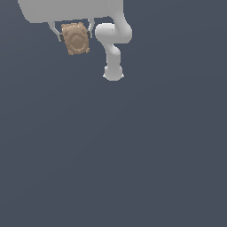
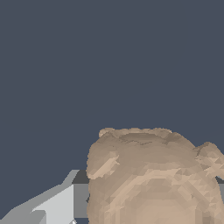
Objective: Pick up the object and move it to a goal position.
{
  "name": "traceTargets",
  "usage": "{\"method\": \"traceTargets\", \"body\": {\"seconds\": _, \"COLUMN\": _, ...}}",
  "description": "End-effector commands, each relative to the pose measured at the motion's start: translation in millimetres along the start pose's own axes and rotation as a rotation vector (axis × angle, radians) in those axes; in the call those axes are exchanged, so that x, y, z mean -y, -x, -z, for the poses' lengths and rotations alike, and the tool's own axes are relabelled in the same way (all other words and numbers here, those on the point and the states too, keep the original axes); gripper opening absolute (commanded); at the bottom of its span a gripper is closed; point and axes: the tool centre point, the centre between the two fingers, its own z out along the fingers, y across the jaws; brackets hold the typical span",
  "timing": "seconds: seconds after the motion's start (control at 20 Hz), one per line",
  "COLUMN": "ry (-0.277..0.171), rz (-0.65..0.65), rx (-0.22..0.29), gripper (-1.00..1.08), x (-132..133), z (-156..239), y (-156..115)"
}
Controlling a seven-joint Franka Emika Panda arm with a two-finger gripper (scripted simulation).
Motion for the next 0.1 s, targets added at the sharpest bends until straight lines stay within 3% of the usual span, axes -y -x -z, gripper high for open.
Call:
{"method": "traceTargets", "body": {"seconds": 0.0, "ry": 0.0, "rz": 0.0, "rx": 0.0, "gripper": -1.0, "x": -0.7, "z": 2.6, "y": -0.3}}
{"method": "traceTargets", "body": {"seconds": 0.05, "ry": 0.0, "rz": 0.0, "rx": 0.0, "gripper": -1.0, "x": -0.8, "z": 2.7, "y": -0.3}}
